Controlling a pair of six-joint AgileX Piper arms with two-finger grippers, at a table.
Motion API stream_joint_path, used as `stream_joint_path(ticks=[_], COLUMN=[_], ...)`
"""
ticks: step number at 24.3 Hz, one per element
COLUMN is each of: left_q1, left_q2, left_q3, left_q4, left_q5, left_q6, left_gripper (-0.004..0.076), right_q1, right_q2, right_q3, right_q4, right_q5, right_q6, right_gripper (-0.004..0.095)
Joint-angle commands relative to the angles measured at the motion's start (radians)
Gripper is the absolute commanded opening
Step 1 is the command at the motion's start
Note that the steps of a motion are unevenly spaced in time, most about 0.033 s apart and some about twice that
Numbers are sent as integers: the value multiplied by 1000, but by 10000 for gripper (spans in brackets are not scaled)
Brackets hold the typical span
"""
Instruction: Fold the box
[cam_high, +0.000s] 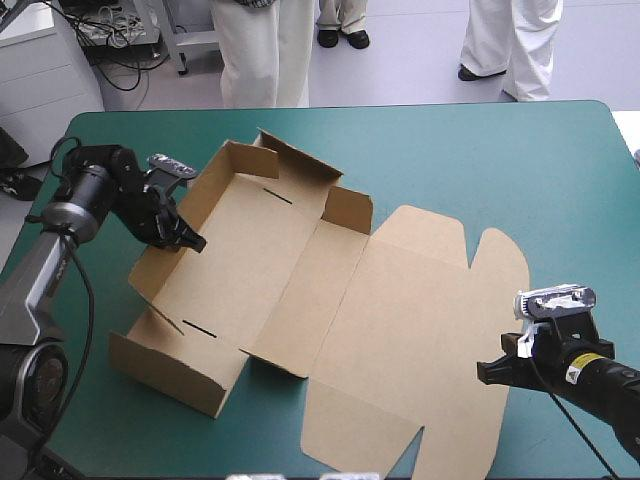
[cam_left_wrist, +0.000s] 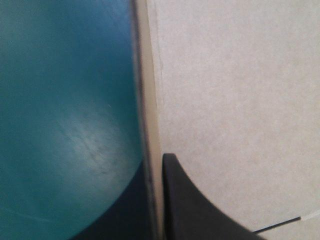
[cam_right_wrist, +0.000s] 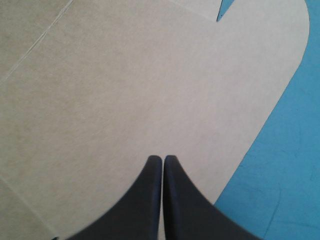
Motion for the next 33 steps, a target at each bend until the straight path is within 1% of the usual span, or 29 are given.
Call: stream_joint_path(ticks=[1,5,8,11,15,16,21,24,28,30,31,33], left_q1=[-101,-202,-261,-317,-392,-439,-616,-682,-738,-767,-788,-811], left_q2=[-16,30,63,78,81,81,79,79,67,36,17,-8], left_q3=[-129,-238,-290,-295,-295,-295,-294,-292,-216,-115,-59,1], left_q4=[195,430,530,541,549,572,717,759,867,972,1066,1182], left_q5=[74,71,59,-18,-124,-150,-194,-231,-288,-350,-367,-385], left_q6=[7,9,39,105,134,134,127,99,20,-78,-156,-251], left_gripper=[-32,-32,-32,-32,-32,-32,-32,-32,-32,-32,-32,-32], right_q1=[-6,-6,-6,-6,-6,-6,-6,-6,-6,-6,-6,-6], right_q2=[0,2,2,2,2,2,2,2,2,2,2,2], right_q3=[-24,-24,-24,-24,-24,-24,-24,-24,-24,-24,-24,-24], right_q4=[6,-1,-1,-1,-1,-1,-1,2,2,2,2,2], right_q5=[-52,-54,-55,-55,-55,-55,-55,-55,-52,-51,-51,-51], right_q6=[-1,-1,-1,-1,-1,-1,2,14,33,33,33,33], right_gripper=[-4,-4,-4,-4,-4,-4,-4,-4,-4,-4,-4,-4])
